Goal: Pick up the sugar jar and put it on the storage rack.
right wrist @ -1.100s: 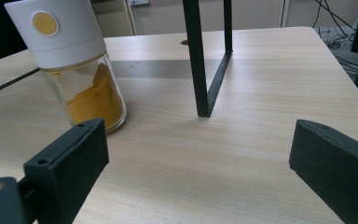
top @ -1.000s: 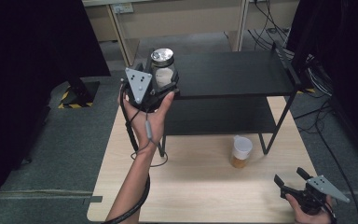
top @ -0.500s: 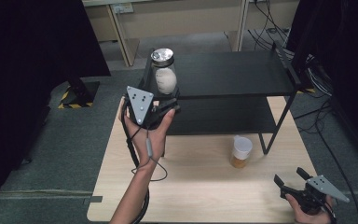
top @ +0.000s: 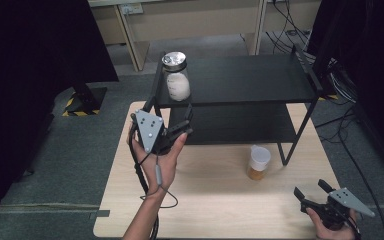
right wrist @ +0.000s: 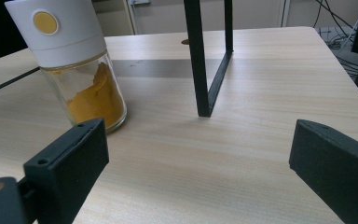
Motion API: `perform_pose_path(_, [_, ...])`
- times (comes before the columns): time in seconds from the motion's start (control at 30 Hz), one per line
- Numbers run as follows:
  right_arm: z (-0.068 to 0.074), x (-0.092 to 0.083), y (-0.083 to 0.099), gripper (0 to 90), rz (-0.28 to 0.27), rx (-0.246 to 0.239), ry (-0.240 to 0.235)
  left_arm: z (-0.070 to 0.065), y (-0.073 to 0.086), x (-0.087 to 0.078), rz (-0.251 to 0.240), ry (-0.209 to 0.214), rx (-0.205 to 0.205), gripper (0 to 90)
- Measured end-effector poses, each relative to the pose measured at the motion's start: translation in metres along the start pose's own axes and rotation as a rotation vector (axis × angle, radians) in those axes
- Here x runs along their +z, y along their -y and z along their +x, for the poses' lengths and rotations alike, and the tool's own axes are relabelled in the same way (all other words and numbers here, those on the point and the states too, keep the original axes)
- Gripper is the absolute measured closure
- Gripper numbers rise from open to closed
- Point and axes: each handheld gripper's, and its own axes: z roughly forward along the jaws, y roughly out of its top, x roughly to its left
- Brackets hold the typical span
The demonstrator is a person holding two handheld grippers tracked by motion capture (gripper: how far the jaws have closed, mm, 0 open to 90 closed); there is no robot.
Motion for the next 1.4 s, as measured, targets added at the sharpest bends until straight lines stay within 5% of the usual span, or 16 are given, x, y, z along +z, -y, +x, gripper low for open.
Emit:
perform_pose_path(0.63, [0.0,0.0,0.0,4.8,-0.001,0.0,0.001,-0.006,0.034,-0.029,0.019,0.032,-0.034,2.4])
perform_pose_path(1.4, [0.001,0.0,0.0,4.8,0.0,-0.003,0.001,-0.004,0.099,-0.067,0.091,0.077,-0.042,1.3])
